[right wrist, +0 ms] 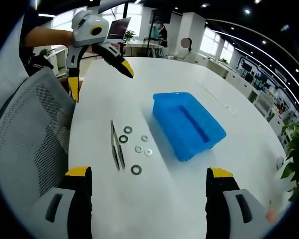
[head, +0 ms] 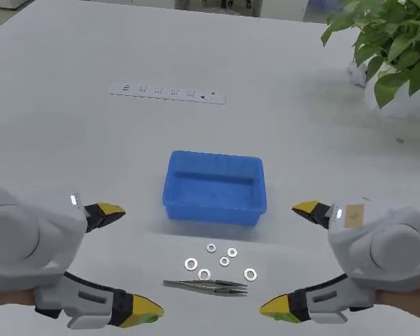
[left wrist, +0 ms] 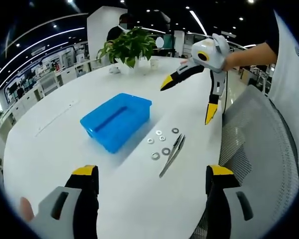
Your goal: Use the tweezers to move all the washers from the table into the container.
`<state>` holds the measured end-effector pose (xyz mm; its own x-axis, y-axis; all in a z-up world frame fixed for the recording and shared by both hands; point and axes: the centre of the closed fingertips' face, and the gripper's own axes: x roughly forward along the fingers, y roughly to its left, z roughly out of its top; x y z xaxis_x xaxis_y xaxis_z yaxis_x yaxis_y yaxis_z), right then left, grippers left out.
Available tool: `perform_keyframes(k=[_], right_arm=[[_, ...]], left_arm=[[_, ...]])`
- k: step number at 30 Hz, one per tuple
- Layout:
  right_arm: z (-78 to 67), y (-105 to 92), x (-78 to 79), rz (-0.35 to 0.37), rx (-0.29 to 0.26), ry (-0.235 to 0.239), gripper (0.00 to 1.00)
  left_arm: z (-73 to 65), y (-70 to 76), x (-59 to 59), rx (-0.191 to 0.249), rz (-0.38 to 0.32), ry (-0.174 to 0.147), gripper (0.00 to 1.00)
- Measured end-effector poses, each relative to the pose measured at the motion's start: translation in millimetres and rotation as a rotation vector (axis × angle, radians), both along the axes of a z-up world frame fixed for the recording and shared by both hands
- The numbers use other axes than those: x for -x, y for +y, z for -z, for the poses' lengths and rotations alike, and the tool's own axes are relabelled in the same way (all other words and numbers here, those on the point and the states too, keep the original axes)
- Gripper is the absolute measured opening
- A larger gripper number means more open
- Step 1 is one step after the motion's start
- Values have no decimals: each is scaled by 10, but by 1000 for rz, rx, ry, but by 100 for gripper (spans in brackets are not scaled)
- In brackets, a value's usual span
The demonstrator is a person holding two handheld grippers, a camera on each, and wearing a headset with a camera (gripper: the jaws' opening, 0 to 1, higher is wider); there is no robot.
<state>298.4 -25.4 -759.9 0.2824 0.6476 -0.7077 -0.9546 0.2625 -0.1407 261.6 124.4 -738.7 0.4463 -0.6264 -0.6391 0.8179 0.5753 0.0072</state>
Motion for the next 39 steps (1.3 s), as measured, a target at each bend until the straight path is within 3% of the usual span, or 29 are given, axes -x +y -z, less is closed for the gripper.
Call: perform_keyframes(k=[8, 18, 39], right_arm=[[-19, -33, -73, 12, -3, -1, 96], [-21, -47, -101, 18, -6, -4, 95], [-46, -61, -97, 36, -20, -6, 94]], left_arm=[[-74, 10, -86, 2, 4, -22, 92], [-107, 36, -137, -5, 4, -27, 93], [-106, 89, -81, -25, 0, -21, 93]])
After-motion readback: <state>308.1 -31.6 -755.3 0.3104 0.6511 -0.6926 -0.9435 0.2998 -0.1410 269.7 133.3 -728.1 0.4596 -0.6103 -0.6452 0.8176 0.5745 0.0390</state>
